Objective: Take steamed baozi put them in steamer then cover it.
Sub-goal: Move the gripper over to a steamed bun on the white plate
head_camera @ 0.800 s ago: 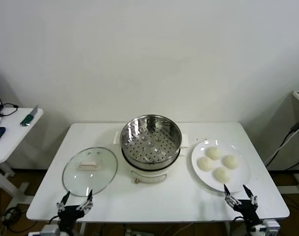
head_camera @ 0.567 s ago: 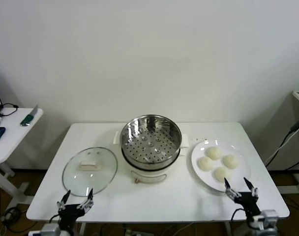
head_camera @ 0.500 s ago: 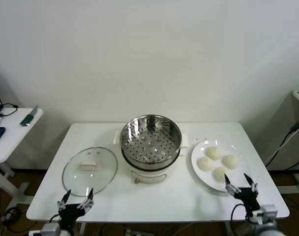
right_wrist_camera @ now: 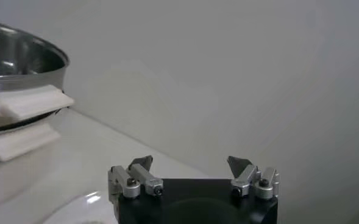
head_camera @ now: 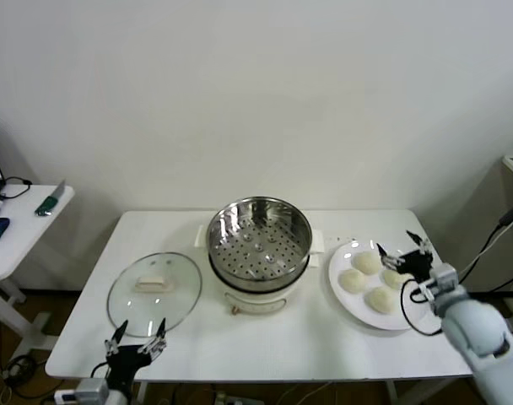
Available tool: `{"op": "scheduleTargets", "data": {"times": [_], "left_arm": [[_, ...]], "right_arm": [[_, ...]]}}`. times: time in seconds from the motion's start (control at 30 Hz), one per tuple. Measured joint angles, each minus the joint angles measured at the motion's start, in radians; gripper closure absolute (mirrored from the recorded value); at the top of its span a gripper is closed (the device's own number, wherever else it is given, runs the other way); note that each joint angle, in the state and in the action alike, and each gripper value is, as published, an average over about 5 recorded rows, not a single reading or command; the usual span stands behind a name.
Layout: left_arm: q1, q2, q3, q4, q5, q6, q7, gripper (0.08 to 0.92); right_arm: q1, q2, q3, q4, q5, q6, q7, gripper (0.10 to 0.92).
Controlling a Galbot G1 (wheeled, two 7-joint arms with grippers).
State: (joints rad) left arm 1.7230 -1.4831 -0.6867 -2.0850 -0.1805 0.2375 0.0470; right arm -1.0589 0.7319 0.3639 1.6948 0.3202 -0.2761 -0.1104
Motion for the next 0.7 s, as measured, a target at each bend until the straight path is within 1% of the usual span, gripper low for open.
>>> {"op": "scheduleTargets", "data": {"times": [0.17,0.37,0.53,0.7], "left_arm": [[-0.004,0.000,0.002,-0.002,0.001,0.003,0.003,0.177],[-0.003,0.001,0.001,-0.006,0.001,0.003,0.005,0.177],[0.000,0.001,0.002,-0.003,0.003,0.000,0.005,0.177],[0.004,-0.003,0.003,-0.003,0.011,-0.006,0.005,0.177]], "right_arm": [[0.191,-0.108,-0.174,-0.073,-0.061,-0.011,-0.129,0.203],[0.475,-0.201,-0.458,-0.171,-0.127,-0.005,-0.326,0.203],[0.750,-0.228,-0.746,-0.264,-0.159,0.029,-0.500,0.203],[1.019,-0.206,-1.034,-0.364,-0.166,0.081,-0.663,0.203]]}}
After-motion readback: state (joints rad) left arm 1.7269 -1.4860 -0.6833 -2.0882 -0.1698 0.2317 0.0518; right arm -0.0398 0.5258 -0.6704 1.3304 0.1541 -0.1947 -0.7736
